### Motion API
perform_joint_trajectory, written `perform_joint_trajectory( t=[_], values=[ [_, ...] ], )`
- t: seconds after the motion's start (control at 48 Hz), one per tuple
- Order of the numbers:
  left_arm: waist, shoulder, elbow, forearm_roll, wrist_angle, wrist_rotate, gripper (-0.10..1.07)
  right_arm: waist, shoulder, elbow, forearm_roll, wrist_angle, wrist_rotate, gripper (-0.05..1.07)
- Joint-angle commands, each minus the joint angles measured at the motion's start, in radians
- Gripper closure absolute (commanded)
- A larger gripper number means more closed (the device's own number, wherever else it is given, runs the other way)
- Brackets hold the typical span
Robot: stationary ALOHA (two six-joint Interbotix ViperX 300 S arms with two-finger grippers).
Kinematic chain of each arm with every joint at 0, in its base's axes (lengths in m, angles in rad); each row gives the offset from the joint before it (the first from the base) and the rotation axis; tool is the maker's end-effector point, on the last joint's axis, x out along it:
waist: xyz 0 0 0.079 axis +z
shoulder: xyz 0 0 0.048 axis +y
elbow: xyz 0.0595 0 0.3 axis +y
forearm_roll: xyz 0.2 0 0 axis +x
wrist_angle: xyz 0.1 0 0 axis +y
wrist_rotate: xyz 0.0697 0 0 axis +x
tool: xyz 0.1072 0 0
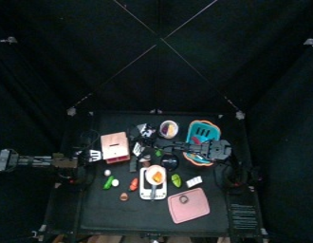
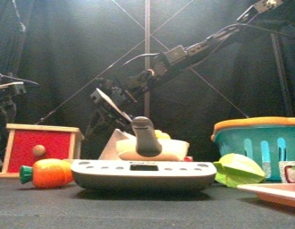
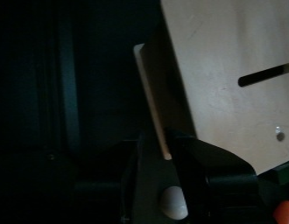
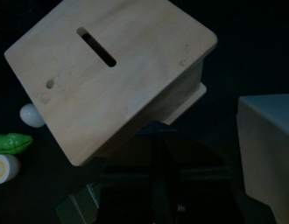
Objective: Straighten drawer
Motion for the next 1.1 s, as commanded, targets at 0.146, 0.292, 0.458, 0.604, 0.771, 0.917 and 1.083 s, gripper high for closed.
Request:
perform_joint_trajectory(
  t=[0.146, 0.292, 0.458, 0.604, 0.771, 0.917, 1.083],
  values=[
    [0.057, 0.075, -0.017, 0.026, -0.118, -0.002, 0.27, 0.006, -0.023, -0.044, -0.003, 0.023, -0.002, 0.61],
    [0.064, 0.089, -0.025, 0.028, -0.172, -0.003, 0.27, 0.017, -0.029, -0.044, -0.011, 0.025, -0.002, 0.61],
    [0.064, 0.097, -0.029, 0.025, -0.196, -0.005, 0.27, 0.028, -0.037, -0.043, -0.018, 0.037, 0.000, 0.62],
    [0.054, 0.117, -0.040, 0.020, -0.229, -0.003, 0.27, 0.043, -0.048, -0.043, -0.018, 0.066, -0.002, 0.62],
    [0.032, 0.156, -0.067, 0.023, -0.267, -0.003, 0.27, 0.063, -0.064, -0.037, -0.021, 0.077, -0.002, 0.62],
    [0.017, 0.198, -0.084, 0.021, -0.279, -0.003, 0.27, 0.075, -0.086, -0.015, -0.021, 0.080, 0.000, 0.62],
    [-0.011, 0.244, -0.109, 0.020, -0.302, -0.006, 0.27, 0.094, -0.117, 0.021, -0.015, 0.078, 0.000, 0.62]
  ],
)
